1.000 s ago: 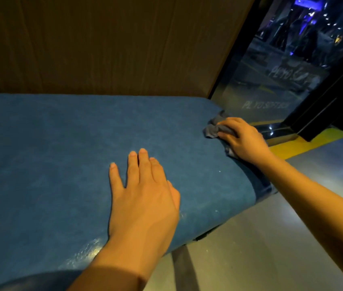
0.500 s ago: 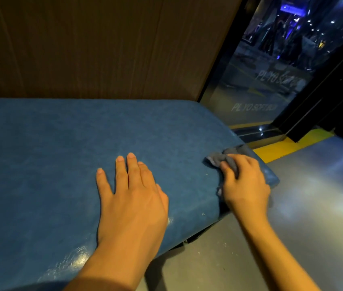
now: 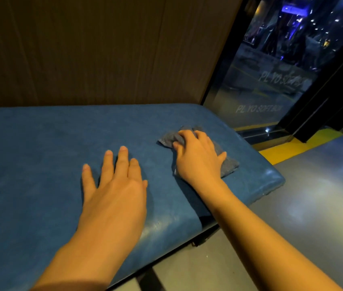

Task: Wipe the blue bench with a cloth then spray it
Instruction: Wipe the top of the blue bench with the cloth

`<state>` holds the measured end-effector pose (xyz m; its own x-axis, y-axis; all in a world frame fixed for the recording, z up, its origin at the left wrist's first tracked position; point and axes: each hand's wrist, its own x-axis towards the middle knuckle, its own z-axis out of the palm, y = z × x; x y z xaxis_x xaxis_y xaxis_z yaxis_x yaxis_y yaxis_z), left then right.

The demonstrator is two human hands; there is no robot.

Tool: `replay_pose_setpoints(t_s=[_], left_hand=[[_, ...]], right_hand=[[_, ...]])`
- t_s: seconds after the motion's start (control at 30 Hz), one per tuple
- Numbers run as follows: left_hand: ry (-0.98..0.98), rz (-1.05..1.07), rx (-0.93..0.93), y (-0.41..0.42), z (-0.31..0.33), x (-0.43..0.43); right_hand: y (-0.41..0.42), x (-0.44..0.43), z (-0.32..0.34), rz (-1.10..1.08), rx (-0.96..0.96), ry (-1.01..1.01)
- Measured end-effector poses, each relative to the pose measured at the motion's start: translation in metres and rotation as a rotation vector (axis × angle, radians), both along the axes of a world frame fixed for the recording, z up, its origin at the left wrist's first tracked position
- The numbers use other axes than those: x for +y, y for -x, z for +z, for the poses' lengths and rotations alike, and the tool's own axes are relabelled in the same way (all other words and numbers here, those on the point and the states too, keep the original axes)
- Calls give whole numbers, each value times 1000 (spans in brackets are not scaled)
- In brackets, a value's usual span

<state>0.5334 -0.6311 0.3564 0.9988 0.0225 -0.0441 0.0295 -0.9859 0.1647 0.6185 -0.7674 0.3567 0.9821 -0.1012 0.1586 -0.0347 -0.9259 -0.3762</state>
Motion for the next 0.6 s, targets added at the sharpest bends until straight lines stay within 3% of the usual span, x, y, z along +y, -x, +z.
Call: replay_pose_setpoints(t_s=[0.2, 0.4, 0.5, 0.6], left_hand=[[33, 125, 177, -3, 4, 26], [58, 112, 86, 0, -12, 28], [24, 46, 58, -1, -22, 31], [56, 72, 104, -3, -14, 31]], right_hand=[[-72, -15, 9, -129, 77, 61], [-133, 17, 10, -193, 54, 40], [-148, 52, 10, -102, 30, 28], [-135, 91, 10, 154, -8, 66]])
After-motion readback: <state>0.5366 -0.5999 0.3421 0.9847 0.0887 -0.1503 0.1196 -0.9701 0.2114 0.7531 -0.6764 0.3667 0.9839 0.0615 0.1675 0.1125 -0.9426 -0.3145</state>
